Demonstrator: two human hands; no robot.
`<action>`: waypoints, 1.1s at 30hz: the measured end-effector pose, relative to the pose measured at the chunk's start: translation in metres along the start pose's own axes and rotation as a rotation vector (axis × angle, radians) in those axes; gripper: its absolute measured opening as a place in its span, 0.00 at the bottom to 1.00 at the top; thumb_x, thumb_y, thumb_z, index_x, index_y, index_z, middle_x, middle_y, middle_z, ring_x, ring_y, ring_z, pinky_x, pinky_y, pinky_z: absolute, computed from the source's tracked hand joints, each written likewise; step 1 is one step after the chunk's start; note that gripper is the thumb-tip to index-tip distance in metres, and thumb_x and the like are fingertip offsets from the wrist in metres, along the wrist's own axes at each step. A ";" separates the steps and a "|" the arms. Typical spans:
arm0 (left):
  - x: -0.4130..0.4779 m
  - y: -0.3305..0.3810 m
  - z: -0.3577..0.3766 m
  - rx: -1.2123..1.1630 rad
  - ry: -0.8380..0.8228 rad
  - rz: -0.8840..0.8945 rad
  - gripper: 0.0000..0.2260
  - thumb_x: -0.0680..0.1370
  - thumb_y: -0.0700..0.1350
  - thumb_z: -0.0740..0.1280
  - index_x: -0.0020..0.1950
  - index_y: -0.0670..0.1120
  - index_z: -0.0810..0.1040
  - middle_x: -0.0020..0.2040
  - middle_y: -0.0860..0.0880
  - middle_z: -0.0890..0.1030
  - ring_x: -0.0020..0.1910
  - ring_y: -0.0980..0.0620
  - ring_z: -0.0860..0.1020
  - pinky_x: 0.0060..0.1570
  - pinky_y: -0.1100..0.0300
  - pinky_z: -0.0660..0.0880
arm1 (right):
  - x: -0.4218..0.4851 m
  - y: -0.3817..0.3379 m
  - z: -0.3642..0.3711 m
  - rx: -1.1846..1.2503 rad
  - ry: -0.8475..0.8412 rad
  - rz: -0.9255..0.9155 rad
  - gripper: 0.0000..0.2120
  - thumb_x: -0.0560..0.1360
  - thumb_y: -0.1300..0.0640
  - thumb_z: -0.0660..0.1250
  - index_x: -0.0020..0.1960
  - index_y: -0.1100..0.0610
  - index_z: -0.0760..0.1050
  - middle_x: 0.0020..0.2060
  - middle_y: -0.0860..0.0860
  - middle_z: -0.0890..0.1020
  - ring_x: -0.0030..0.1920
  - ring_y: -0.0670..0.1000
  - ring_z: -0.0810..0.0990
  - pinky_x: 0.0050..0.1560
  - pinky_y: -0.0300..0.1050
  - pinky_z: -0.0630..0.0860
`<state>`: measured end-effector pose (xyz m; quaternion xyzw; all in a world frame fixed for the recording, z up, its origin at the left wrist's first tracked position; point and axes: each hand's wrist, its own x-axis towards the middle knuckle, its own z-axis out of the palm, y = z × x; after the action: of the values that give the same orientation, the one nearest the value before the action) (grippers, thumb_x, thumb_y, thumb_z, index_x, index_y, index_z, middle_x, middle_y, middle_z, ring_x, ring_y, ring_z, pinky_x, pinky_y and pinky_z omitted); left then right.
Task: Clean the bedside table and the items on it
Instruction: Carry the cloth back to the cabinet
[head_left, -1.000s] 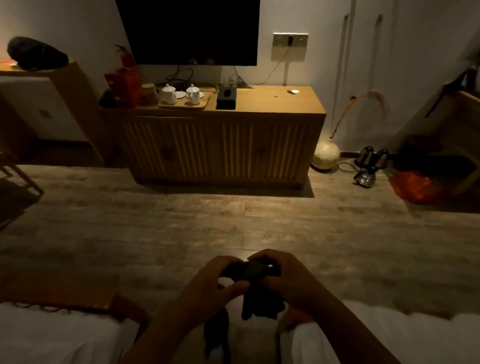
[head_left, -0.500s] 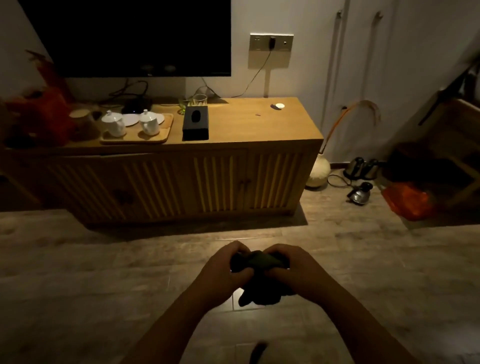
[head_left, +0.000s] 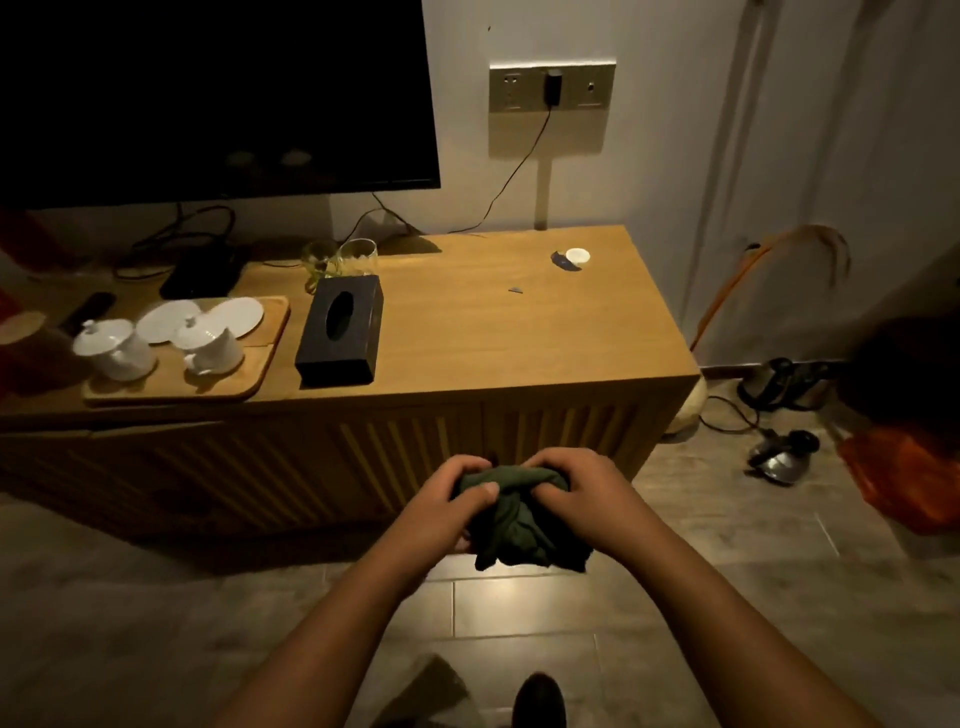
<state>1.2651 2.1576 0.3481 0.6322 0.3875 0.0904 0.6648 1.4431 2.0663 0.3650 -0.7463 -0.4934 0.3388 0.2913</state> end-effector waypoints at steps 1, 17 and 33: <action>0.022 0.006 -0.004 -0.021 -0.012 -0.011 0.12 0.76 0.52 0.68 0.58 0.61 0.73 0.58 0.54 0.74 0.54 0.52 0.79 0.42 0.58 0.81 | 0.025 -0.003 -0.009 -0.049 0.016 -0.003 0.08 0.74 0.55 0.64 0.48 0.44 0.80 0.42 0.42 0.82 0.43 0.39 0.79 0.40 0.38 0.77; 0.338 0.059 -0.125 0.659 -0.092 0.196 0.14 0.77 0.39 0.58 0.56 0.51 0.79 0.49 0.48 0.83 0.48 0.48 0.79 0.49 0.51 0.77 | 0.326 0.032 -0.071 -0.027 -0.116 0.209 0.07 0.74 0.59 0.65 0.47 0.53 0.81 0.43 0.51 0.85 0.47 0.52 0.82 0.49 0.52 0.78; 0.486 0.012 -0.168 0.803 0.039 -0.011 0.02 0.75 0.42 0.67 0.45 0.48 0.76 0.43 0.51 0.76 0.44 0.49 0.76 0.41 0.61 0.65 | 0.438 0.124 -0.040 -0.133 0.186 0.559 0.09 0.72 0.51 0.71 0.44 0.54 0.73 0.38 0.52 0.81 0.40 0.55 0.79 0.36 0.46 0.72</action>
<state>1.4958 2.5861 0.1811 0.8379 0.4077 -0.0599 0.3578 1.6657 2.4288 0.1982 -0.8984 -0.2610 0.3032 0.1812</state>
